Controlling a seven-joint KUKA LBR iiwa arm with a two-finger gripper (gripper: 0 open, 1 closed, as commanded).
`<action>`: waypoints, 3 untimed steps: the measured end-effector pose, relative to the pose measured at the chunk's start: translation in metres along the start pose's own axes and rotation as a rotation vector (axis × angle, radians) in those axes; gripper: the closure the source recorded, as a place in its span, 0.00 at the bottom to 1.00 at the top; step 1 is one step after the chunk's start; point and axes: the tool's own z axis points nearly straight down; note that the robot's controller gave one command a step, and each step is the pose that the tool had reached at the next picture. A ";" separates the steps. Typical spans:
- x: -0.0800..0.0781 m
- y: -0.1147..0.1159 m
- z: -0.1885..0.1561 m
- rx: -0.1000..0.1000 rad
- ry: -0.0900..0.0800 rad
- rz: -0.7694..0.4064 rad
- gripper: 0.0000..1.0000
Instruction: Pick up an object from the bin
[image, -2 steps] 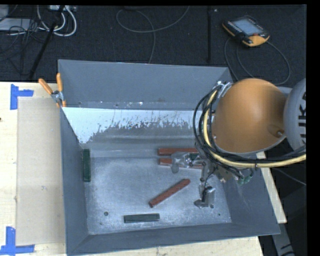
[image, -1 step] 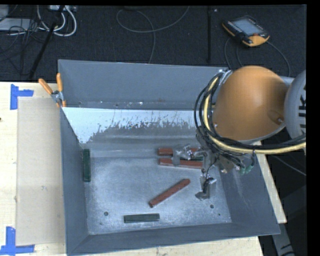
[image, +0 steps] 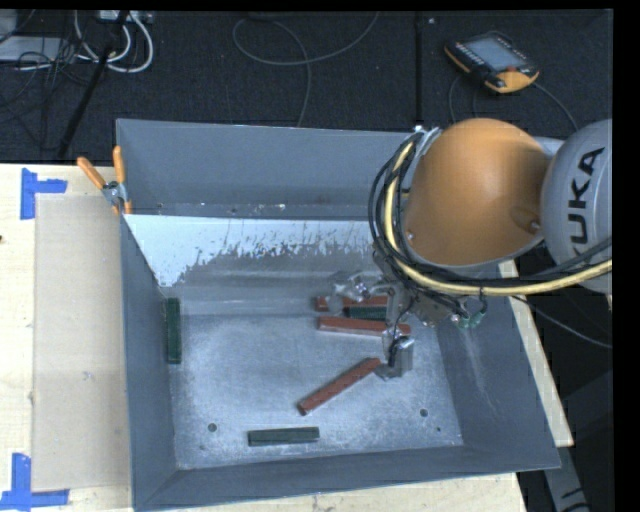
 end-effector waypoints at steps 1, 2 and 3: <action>-0.007 0.000 0.066 -0.008 0.011 -0.014 0.00; -0.046 0.020 0.122 -0.007 0.013 0.011 0.00; 0.016 0.001 0.156 -0.010 0.014 -0.038 0.00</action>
Offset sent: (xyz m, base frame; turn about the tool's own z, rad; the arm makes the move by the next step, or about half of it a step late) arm 0.0335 0.0427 -0.1243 0.0100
